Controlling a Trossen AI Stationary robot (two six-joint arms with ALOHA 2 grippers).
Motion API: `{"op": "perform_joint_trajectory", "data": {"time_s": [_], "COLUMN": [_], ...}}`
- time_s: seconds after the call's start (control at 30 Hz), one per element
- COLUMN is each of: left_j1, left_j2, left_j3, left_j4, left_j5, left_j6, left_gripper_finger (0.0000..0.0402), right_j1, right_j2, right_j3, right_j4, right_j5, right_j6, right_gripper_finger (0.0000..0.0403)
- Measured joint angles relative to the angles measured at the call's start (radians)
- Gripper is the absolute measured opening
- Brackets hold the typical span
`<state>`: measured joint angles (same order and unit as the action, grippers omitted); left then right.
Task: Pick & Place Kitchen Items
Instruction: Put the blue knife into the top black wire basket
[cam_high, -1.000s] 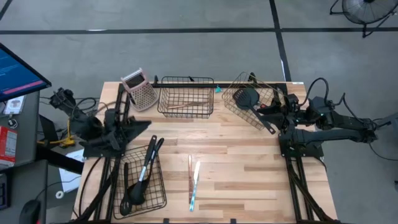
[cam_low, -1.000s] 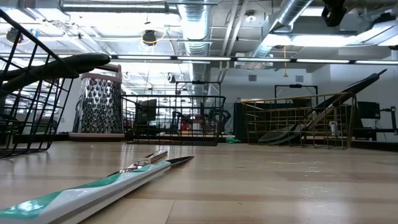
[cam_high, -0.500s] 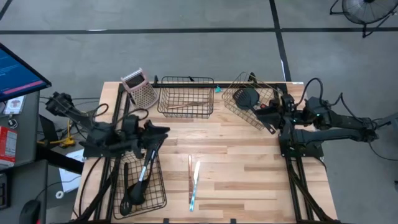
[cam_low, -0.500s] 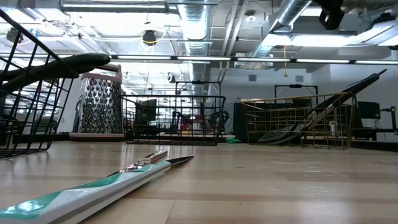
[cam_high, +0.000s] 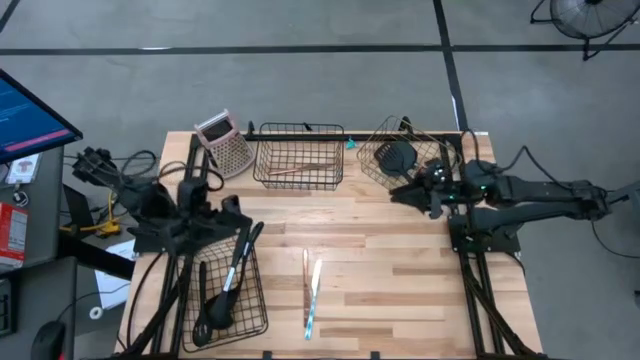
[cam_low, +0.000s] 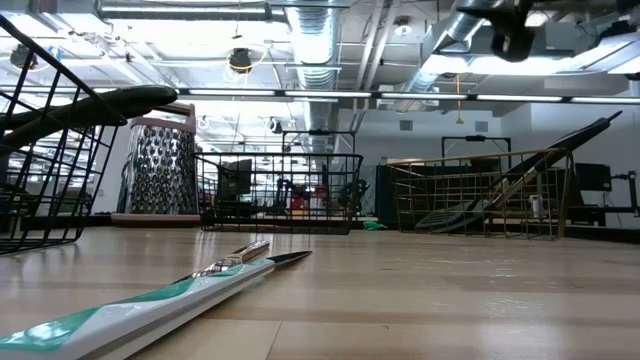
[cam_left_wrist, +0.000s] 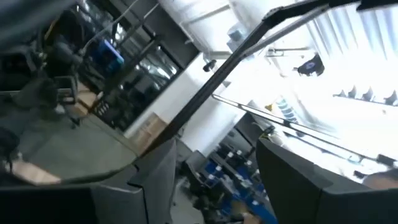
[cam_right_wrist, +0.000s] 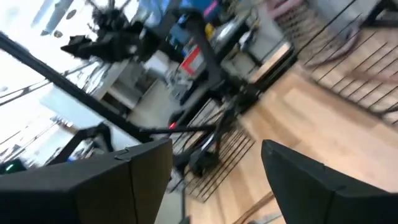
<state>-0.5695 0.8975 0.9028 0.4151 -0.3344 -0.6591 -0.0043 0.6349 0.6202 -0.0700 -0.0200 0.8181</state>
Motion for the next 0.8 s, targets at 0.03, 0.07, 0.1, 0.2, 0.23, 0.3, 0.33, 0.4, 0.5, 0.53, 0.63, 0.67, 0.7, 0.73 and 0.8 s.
{"op": "perform_joint_trajectory", "data": {"time_s": [0.03, 0.07, 0.1, 0.2, 0.23, 0.3, 0.33, 0.4, 0.5, 0.53, 0.63, 0.67, 0.7, 0.73, 0.8], "left_j1": [-0.004, -0.007, -0.010, -0.017, -0.020, -0.026, -0.026, -0.027, -0.027, -0.027, -0.027, -0.027, -0.027, -0.027, -0.027], "left_j2": [-0.025, -0.052, -0.077, -0.144, -0.165, -0.203, -0.220, -0.245, -0.268, -0.274, -0.290, -0.297, -0.304, -0.311, -0.327], "left_j3": [0.000, 0.000, 0.000, 0.000, 0.000, 0.000, 0.000, 0.000, 0.000, 0.000, 0.000, 0.000, 0.000, 0.000, 0.000], "left_j4": [-0.035, -0.074, -0.109, -0.207, -0.241, -0.319, -0.362, -0.442, -0.546, -0.576, -0.641, -0.660, -0.677, -0.696, -0.741], "left_j5": [0.000, 0.000, 0.000, 0.000, 0.000, 0.000, 0.000, 0.000, 0.001, 0.006, 0.037, 0.053, 0.067, 0.081, 0.108], "left_j6": [-0.019, -0.041, -0.060, -0.093, -0.105, -0.130, -0.137, -0.142, -0.166, -0.173, -0.189, -0.193, -0.195, -0.196, -0.213], "left_gripper_finger": [0.0202, 0.0197, 0.0191, 0.0170, 0.0163, 0.0148, 0.0142, 0.0129, 0.0114, 0.0109, 0.0099, 0.0095, 0.0092, 0.0089, 0.0082], "right_j1": [0.012, 0.027, 0.043, 0.103, 0.126, 0.174, 0.197, 0.244, 0.314, 0.335, 0.391, 0.410, 0.429, 0.446, 0.481], "right_j2": [0.028, 0.056, 0.083, 0.174, 0.203, 0.262, 0.295, 0.370, 0.492, 0.535, 0.663, 0.705, 0.747, 0.787, 0.868], "right_j3": [0.014, 0.030, 0.046, 0.112, 0.137, 0.188, 0.211, 0.257, 0.317, 0.335, 0.383, 0.397, 0.412, 0.426, 0.456], "right_j4": [0.004, 0.011, 0.011, 0.001, 0.004, 0.005, 0.006, -0.002, -0.003, -0.004, -0.005, -0.006, -0.008, -0.008, -0.008], "right_j5": [-0.009, -0.016, -0.026, -0.039, -0.039, -0.038, -0.035, -0.031, -0.005, -0.001, 0.000, 0.000, 0.002, 0.002, 0.002], "right_j6": [0.015, 0.029, 0.042, 0.075, 0.085, 0.109, 0.126, 0.164, 0.246, 0.280, 0.409, 0.460, 0.510, 0.559, 0.662], "right_gripper_finger": [0.0244, 0.0244, 0.0244, 0.0244, 0.0244, 0.0244, 0.0244, 0.0244, 0.0244, 0.0244, 0.0244, 0.0244, 0.0244, 0.0244, 0.0244]}}
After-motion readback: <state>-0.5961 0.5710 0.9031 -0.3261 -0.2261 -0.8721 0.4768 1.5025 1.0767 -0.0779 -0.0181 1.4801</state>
